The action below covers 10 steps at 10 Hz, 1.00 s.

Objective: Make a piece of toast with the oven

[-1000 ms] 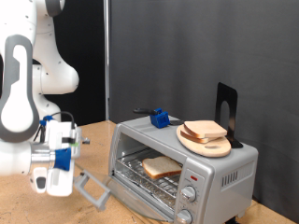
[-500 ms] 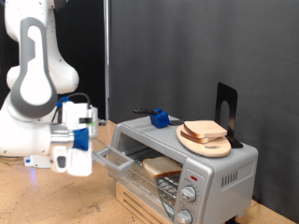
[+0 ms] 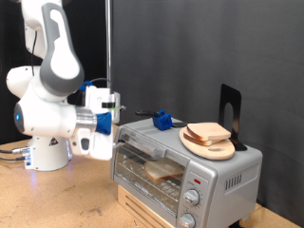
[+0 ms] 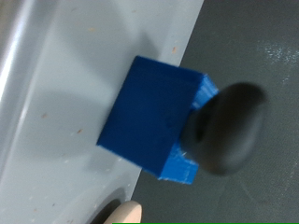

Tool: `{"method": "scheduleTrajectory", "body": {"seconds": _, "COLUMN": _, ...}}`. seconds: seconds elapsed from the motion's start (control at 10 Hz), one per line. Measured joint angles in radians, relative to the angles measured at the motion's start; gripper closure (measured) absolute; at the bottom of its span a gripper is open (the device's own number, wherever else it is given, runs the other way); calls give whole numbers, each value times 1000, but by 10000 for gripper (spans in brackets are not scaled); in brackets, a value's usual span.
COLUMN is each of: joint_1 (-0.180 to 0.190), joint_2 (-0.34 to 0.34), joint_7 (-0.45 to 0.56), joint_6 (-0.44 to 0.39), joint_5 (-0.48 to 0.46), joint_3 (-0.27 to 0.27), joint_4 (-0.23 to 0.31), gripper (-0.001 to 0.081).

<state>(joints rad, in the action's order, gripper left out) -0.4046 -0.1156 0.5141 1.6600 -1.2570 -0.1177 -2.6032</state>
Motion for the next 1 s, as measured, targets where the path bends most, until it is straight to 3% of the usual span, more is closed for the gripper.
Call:
{"method": "scheduleTrajectory", "body": {"seconds": 0.1, "joint_1": -8, "joint_2": -25, "joint_7": -21, "joint_6": -1, "joint_5": 21, "joint_3": 7, "joint_4": -11, "gripper": -2}}
{"method": "scheduleTrajectory", "body": {"seconds": 0.5, "joint_1": -99, "joint_2": -47, "joint_7": -101, "joint_6": 11, "joint_5": 117, "joint_3": 86, "joint_4": -20, "gripper": -2}}
{"method": "scheduleTrajectory", "body": {"seconds": 0.7, "joint_1": -114, "joint_2": -43, "joint_7": -105, "joint_6": -1, "joint_5": 126, "joint_3": 93, "joint_4": -19, "gripper": -2}}
{"method": "scheduleTrajectory", "body": {"seconds": 0.9, "joint_1": -122, "joint_2": -14, "joint_7": -104, "joint_6": -180, "joint_5": 216, "joint_3": 118, "joint_4": 30, "gripper": -2}}
{"method": "scheduleTrajectory", "body": {"seconds": 1.0, "joint_1": -128, "joint_2": 23, "joint_7": -102, "joint_6": -203, "joint_5": 205, "joint_3": 130, "joint_4": 71, "gripper": -2}}
